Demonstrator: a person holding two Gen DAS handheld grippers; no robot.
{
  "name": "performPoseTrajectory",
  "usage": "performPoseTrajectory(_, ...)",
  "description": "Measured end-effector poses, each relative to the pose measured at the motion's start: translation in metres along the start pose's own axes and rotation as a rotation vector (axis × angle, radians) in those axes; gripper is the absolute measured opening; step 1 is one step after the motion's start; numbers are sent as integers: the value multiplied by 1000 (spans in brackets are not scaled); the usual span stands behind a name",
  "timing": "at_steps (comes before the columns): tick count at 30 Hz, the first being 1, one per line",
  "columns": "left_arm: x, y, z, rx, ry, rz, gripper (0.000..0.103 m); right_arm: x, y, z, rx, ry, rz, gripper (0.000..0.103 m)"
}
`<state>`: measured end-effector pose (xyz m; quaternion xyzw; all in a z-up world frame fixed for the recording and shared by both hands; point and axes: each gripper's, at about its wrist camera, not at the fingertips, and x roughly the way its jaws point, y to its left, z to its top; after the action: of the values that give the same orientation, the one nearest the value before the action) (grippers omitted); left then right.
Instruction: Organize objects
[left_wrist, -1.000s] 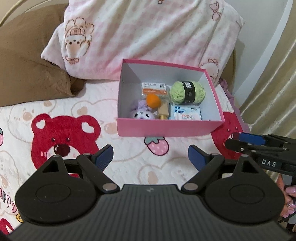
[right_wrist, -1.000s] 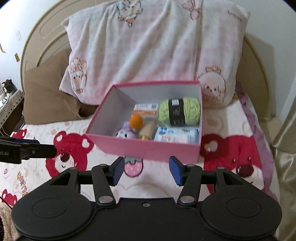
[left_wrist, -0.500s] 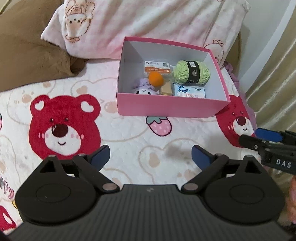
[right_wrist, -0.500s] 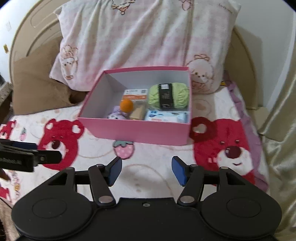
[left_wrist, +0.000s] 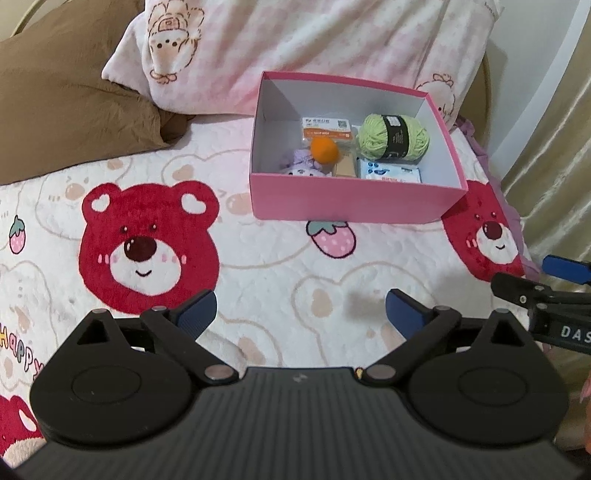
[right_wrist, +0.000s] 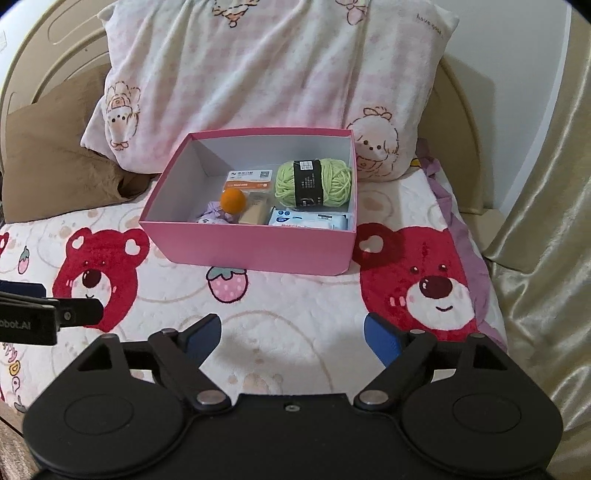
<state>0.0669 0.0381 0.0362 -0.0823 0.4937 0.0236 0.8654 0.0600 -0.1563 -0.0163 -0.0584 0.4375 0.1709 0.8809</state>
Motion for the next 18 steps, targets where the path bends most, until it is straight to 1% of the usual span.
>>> performPoseTrajectory(4, 2, 3, -3, -13, 8, 19, 99, -4, 3, -3, 6, -3, 2, 88)
performPoseTrajectory(6, 1, 7, -5, -36, 4, 16, 99, -6, 4, -3, 3, -2, 1, 88)
performPoseTrajectory(10, 2, 11, -8, -43, 11, 23, 99, -8, 4, -1, 9, -2, -13, 88)
performPoseTrajectory(12, 2, 11, -9, -33, 10, 32, 99, -9, 5, -1, 7, -10, -15, 88)
performPoseTrajectory(15, 0, 8, -10, 7, 6, 37, 99, -14, 5, -1, -1, -29, 20, 88)
performPoseTrajectory(18, -4, 5, -11, 21, -2, 52, 99, -18, 10, -4, -27, -37, -2, 88)
